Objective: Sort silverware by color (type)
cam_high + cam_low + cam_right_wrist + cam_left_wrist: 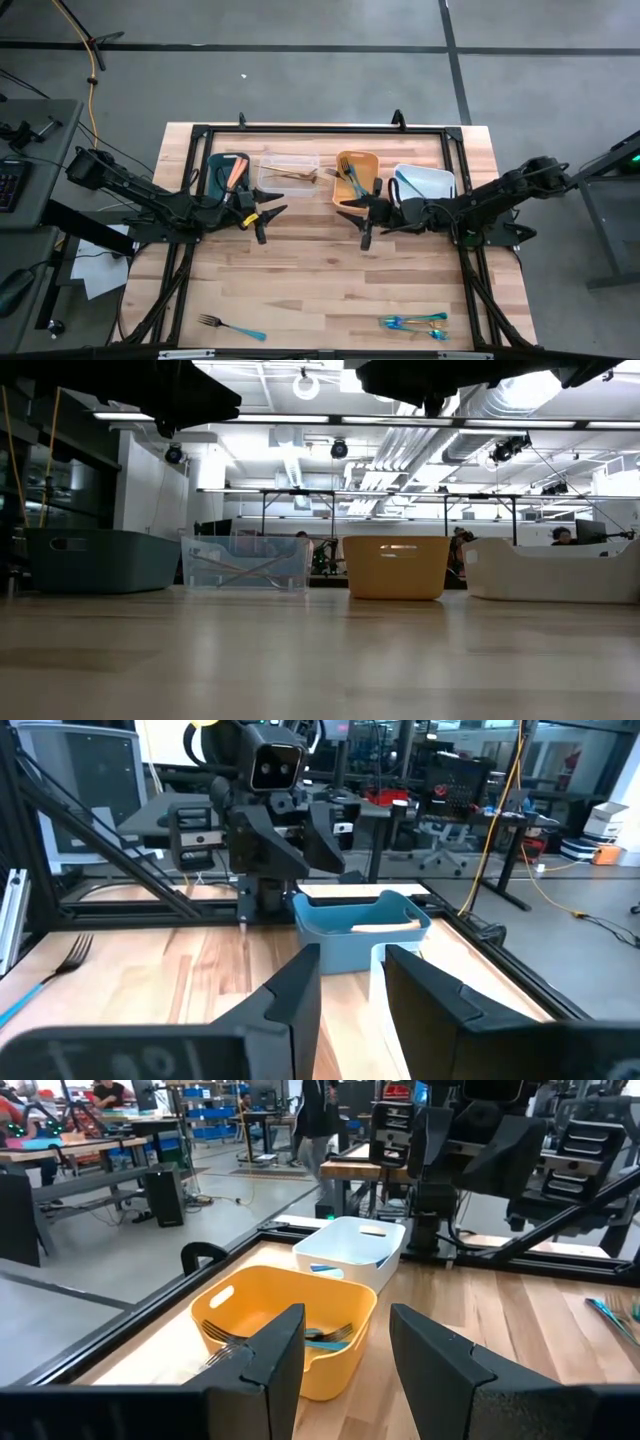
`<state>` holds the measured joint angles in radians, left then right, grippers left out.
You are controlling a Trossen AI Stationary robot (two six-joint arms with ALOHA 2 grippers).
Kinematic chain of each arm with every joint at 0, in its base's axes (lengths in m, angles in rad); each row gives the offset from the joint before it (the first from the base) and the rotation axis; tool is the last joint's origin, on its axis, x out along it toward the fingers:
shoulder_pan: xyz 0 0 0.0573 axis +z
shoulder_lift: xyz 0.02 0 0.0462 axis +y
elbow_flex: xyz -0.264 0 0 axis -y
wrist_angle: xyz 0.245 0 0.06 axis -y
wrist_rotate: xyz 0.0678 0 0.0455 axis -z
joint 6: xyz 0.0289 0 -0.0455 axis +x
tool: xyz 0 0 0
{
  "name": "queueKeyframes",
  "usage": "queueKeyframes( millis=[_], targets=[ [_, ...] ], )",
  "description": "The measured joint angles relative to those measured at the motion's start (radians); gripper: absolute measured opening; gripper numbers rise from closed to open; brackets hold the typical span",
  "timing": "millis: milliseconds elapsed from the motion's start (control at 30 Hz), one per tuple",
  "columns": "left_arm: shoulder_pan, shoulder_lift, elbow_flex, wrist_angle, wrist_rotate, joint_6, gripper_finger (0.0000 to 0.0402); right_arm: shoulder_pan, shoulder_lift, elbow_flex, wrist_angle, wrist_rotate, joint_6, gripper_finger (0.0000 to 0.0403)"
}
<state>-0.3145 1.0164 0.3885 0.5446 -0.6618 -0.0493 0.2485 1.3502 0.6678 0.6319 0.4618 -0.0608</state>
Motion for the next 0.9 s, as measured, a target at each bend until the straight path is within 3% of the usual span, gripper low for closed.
queueKeyframes(
  millis=[333, 400, 500, 633, 900],
  targets=[
    [0.000, 0.000, 0.000, -0.001, 0.007, -0.018, 0.0141, 0.000, 0.000, 0.000, 0.000, -0.001, 0.001, 0.0108],
    [0.000, 0.000, 0.000, -0.002, 0.068, -0.072, 0.0140, 0.000, 0.000, 0.000, 0.000, -0.001, 0.000, 0.0108],
    [0.000, 0.000, 0.013, -0.027, 0.279, -0.141, 0.0141, 0.000, 0.000, 0.000, -0.005, -0.001, 0.000, 0.0108],
    [-0.034, 0.005, 0.114, -0.218, 0.585, -0.282, 0.0140, 0.000, 0.000, 0.000, -0.007, -0.001, 0.000, 0.0108],
    [-0.298, 0.189, 0.441, -0.770, 0.609, -0.477, 0.0141, 0.000, 0.000, 0.001, -0.014, -0.001, 0.001, 0.0108]
  ],
)
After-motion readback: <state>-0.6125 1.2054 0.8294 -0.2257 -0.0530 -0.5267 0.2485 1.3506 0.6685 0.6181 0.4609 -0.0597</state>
